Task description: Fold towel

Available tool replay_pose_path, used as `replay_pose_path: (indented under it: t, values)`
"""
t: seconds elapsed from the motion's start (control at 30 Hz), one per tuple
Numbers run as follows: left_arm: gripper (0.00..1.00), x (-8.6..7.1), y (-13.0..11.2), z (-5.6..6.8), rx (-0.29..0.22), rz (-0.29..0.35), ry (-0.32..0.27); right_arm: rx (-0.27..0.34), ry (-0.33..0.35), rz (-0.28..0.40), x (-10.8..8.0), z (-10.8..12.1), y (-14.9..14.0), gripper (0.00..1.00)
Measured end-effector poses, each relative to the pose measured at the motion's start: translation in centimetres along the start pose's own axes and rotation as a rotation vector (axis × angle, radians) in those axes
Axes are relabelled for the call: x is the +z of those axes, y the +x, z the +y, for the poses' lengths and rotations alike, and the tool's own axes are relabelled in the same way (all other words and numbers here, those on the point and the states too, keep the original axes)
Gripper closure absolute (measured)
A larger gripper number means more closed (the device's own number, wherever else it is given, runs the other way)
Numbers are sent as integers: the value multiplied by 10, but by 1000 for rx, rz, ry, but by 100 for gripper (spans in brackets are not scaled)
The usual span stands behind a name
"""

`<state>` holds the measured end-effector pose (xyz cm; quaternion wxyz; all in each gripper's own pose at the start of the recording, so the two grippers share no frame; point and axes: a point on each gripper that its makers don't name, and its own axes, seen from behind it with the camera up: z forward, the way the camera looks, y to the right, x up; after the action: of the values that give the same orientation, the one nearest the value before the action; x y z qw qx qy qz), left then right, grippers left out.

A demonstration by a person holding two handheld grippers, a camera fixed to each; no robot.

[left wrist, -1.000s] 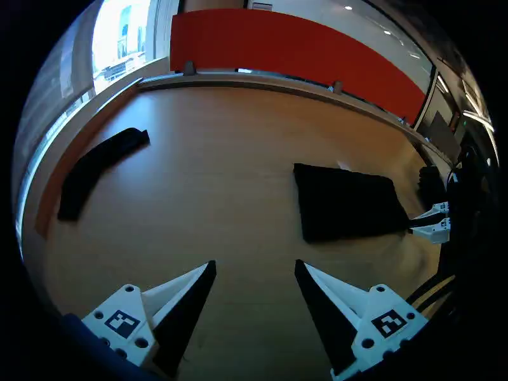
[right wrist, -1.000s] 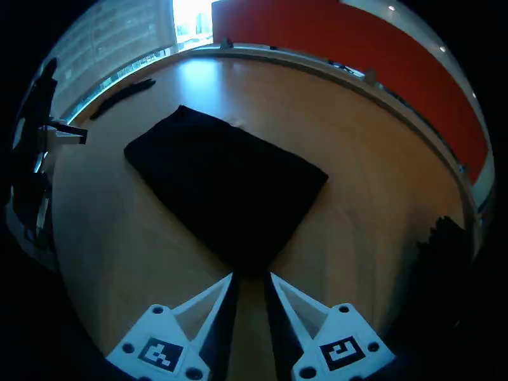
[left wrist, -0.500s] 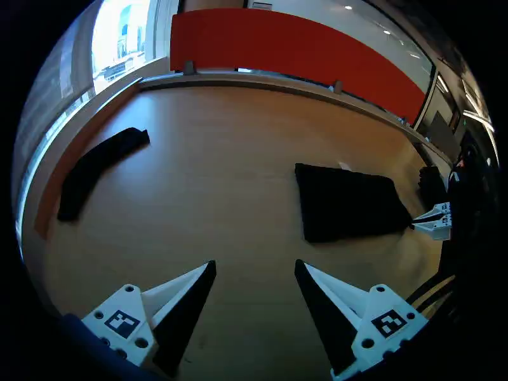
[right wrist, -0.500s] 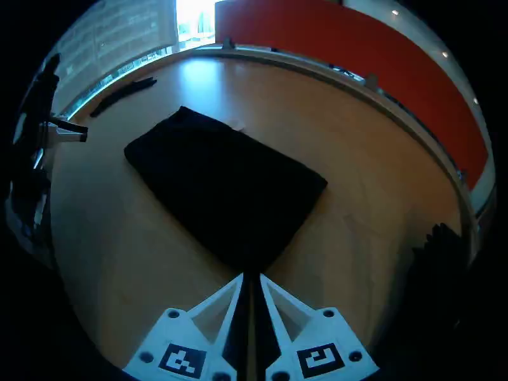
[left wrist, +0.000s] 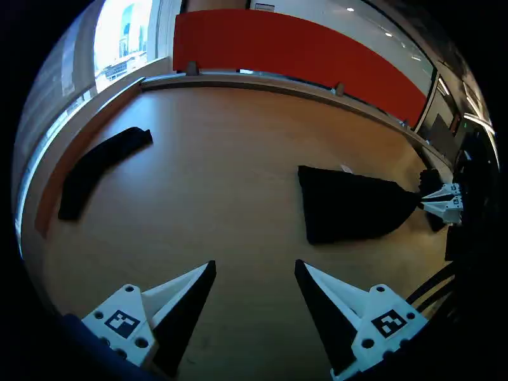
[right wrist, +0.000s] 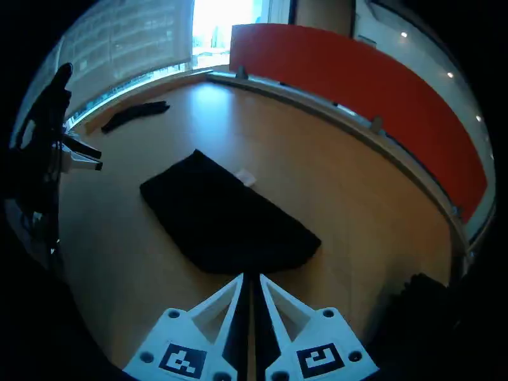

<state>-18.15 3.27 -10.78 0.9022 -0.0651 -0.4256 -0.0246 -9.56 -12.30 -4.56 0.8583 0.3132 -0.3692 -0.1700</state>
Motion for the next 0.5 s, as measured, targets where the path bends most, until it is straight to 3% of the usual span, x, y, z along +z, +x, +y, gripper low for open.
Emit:
replay_pose_path:
  t: [0.37,0.5]
  values:
    - [8,-2,1,-3,-6,8,1,-79,-7,96,0,-2,69,97]
    - [8,-3,1,-4,-7,9,2,-98,-2,104,2,-5,79,97]
